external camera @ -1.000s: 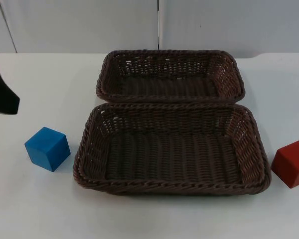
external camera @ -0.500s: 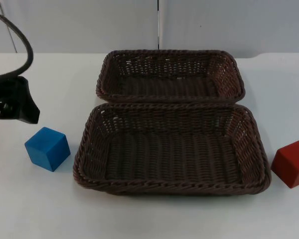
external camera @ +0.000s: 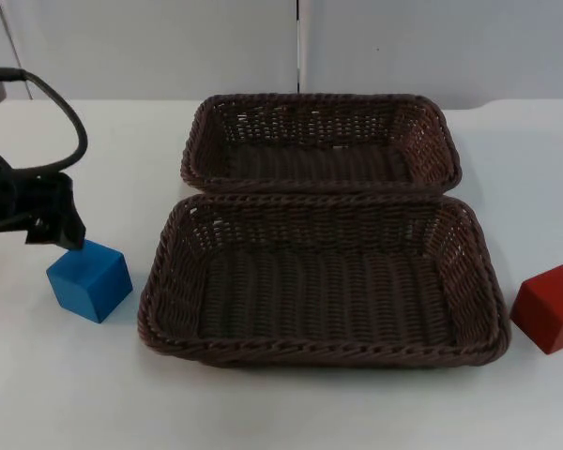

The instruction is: Pick up one cube with the left hand and place it into the upper basket. Pick up one cube with the right hand and place it into the lower basket.

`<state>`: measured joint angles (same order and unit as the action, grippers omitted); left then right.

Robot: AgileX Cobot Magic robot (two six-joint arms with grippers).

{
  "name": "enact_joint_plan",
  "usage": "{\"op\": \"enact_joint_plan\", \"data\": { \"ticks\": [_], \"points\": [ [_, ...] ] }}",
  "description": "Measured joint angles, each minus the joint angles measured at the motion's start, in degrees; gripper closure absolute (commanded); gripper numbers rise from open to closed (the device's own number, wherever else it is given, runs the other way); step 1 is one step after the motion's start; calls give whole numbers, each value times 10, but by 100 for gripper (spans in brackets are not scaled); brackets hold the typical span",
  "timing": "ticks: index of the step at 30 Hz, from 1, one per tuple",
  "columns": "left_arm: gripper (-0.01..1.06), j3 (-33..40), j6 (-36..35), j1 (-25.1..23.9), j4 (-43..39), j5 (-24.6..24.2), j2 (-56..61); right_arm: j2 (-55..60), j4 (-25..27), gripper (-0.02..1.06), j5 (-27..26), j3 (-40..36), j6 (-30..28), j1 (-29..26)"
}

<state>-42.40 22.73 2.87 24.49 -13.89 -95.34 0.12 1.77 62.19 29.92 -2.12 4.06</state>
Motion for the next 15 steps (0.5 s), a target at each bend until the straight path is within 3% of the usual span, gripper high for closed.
{"op": "enact_joint_plan", "data": {
  "ticks": [7, 15],
  "points": [
    [4, -17, 6, 0, 0, 2, -23, 0, 0, -1, 0, 0, 0, 0],
    [4, -40, 76, 28, 0, 8, -50, 0, 0, -1, 0, 0, 0, 0]
  ]
}}
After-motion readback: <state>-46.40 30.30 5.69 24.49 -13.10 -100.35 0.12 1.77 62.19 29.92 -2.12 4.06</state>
